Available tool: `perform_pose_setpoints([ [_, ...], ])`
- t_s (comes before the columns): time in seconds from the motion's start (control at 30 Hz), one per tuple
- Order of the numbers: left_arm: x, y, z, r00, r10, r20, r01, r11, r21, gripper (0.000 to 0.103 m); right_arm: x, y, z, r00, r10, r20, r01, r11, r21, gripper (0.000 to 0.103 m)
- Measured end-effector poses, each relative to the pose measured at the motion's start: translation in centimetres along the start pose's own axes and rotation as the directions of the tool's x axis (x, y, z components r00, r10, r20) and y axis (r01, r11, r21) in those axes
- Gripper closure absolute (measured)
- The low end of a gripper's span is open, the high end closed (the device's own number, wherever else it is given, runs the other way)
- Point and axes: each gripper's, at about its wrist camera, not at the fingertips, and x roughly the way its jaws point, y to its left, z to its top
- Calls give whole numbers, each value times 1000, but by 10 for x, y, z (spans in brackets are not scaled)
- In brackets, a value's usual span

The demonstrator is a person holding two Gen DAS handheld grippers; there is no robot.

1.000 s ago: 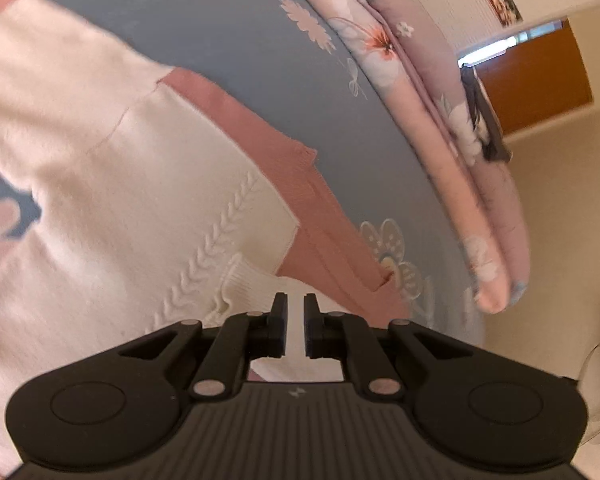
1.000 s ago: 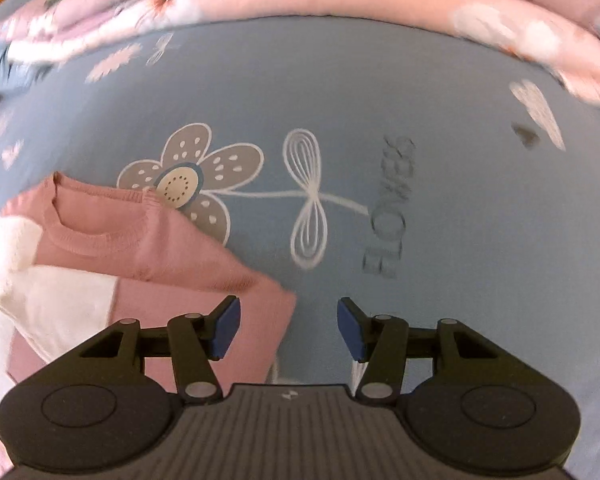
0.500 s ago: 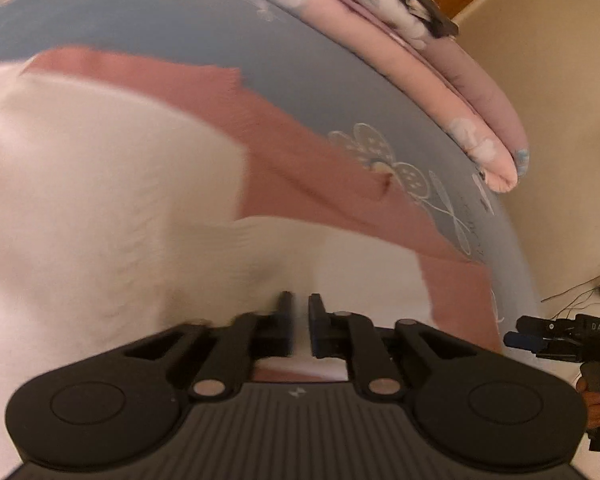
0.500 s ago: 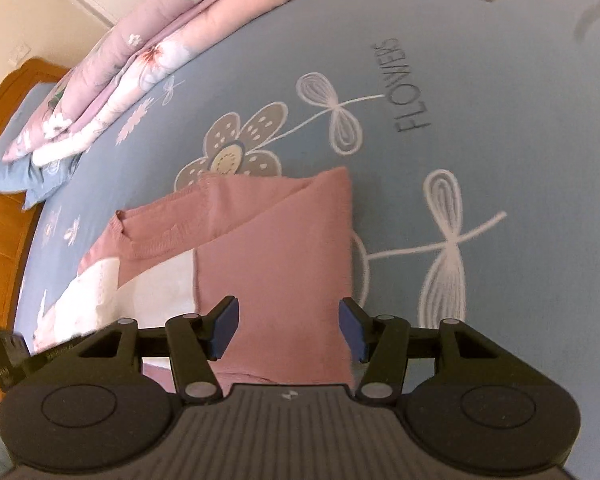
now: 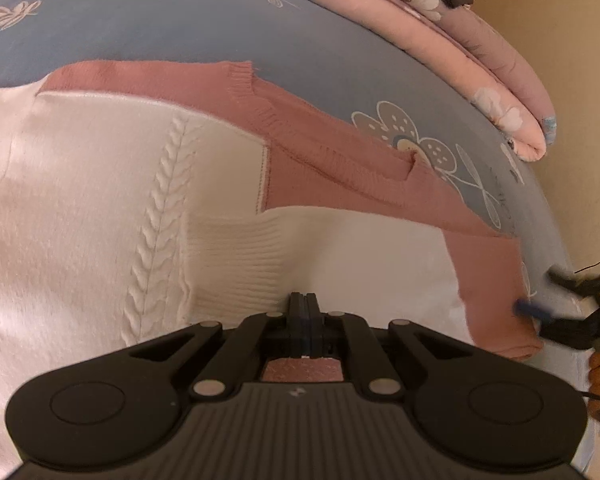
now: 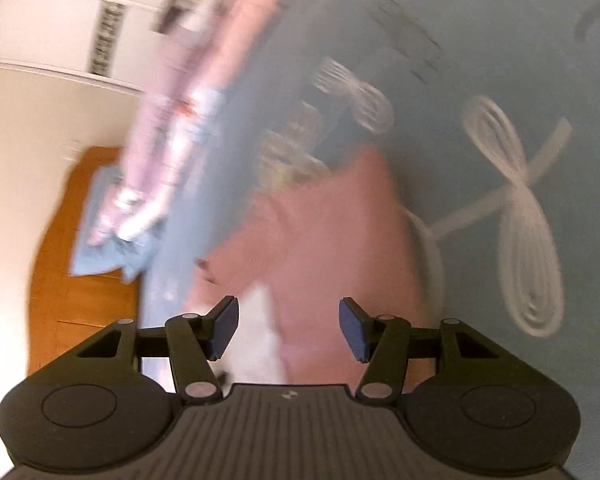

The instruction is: Fold clothes

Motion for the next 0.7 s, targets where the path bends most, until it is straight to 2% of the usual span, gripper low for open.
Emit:
perform_pose_setpoints([
  [0.03,1,1,0,1000,-5,-1,5,1000,-10,97,3,-8,-1,1000,-26,-14,26,1000,-1,54],
  [0.07,1,3,0,1000,-9,-1,9,1000,-26,97,0,-14,-2,1000,-10,-9,11,1000,9,56],
  [0.13,1,3,1,1000,-11,-3,11,999,-53,97,-6,-18,-2,1000,0,0,0,1000,32,56],
  [0.2,-2,-5,5,1000,3,-13,-4,998,-61,94,-16,-8,-3,1000,-17,19,17,1000,4,50],
  [0.23,-3,-12,8,1000,-4,-15,4,998,-58,85,-19,0,-5,1000,-2,20,2,1000,-21,43],
  [0.27,-3,-22,10,1000,-12,-8,11,999,-47,60,-22,7,-7,1000,15,21,-14,999,-46,43],
  [0.3,-5,-33,12,999,-32,15,32,999,-26,48,-22,13,-10,999,42,11,-41,997,-62,43],
  [0.37,-7,-56,17,995,-89,42,88,996,21,48,-16,23,-16,998,58,-18,-59,991,-119,43],
  [0.47,4,-95,30,980,-196,31,192,977,96,48,1,19,-26,998,-20,-66,9,987,-158,44],
  [0.53,20,-125,38,961,-278,7,273,950,154,48,3,13,-32,997,-42,-62,31,984,-177,50],
  [0.63,53,-172,47,931,-362,-53,363,897,251,47,1,19,-33,998,-47,-42,38,977,-208,49],
  [0.7,76,-193,48,913,-397,-95,407,869,283,47,-3,25,-35,999,-42,-21,36,974,-223,49],
])
